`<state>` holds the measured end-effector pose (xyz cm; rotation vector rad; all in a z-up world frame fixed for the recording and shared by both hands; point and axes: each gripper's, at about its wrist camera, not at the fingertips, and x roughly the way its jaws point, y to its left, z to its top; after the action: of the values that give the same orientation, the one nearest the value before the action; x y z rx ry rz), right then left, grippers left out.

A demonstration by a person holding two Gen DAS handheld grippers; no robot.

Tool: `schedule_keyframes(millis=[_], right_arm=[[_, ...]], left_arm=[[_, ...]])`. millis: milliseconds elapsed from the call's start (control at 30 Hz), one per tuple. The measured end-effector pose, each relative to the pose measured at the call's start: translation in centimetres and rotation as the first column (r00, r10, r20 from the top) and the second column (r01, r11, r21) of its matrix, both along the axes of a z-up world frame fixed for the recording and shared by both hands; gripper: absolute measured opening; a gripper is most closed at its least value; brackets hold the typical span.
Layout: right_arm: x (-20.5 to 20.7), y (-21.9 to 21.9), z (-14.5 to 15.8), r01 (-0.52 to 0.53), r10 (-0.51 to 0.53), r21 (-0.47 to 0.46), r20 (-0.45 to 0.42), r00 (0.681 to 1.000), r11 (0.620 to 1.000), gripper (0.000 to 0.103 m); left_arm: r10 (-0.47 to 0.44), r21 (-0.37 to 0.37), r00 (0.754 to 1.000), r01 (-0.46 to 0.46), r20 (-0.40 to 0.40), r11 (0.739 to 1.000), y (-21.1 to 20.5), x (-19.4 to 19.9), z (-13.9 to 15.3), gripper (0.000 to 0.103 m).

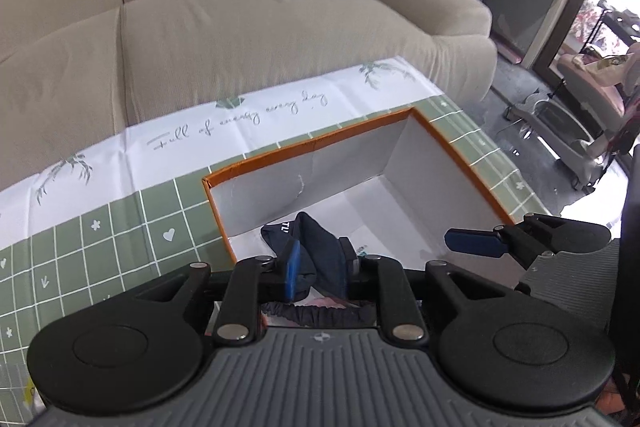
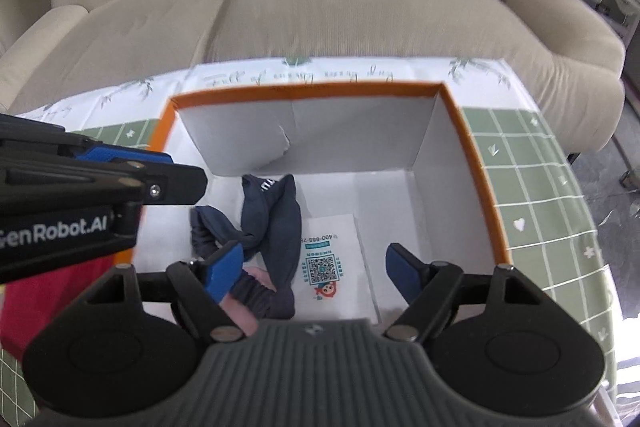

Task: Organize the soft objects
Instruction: 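Lower the navy headband and white packet into the shoebox and open both tools, then move both tools back over the pile of soft items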

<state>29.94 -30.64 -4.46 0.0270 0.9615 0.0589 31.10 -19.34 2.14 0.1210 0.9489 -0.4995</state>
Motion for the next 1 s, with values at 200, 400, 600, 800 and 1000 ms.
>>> schedule_keyframes(millis=[200,400,600,800,1000], right_arm=[[-4.3,1.3,2.8,-0.013,0.015,-0.028,0.085,0.996,1.000,0.077],[-9.4,2.1,4.1,0.019,-0.017,-0.019,0.138,0.990,1.000,0.077],[-14.8,2.8,4.9,0.049,-0.045,-0.022,0.182,0.982,0.999,0.078],[-18.9,3.9,5.2,0.053,-0.052,-0.002,0.203,0.978,0.999,0.078],[-22.2,5.3,4.3,0.072,-0.073,0.012,0.198,0.977,0.997,0.078]], left_arm=[[-0.021,-0.024,0.997,0.023,0.078,0.999,1.4,-3.9,2.3,0.021],[-0.063,-0.051,0.988,0.071,0.141,0.996,3.0,-8.7,3.7,0.021],[-0.093,-0.057,0.976,0.106,0.195,0.993,4.6,-13.6,4.0,0.021],[-0.089,-0.073,0.977,0.105,0.196,0.992,6.6,-17.4,3.0,0.021],[-0.046,-0.106,0.988,0.062,0.148,0.992,9.2,-20.0,1.5,0.021]])
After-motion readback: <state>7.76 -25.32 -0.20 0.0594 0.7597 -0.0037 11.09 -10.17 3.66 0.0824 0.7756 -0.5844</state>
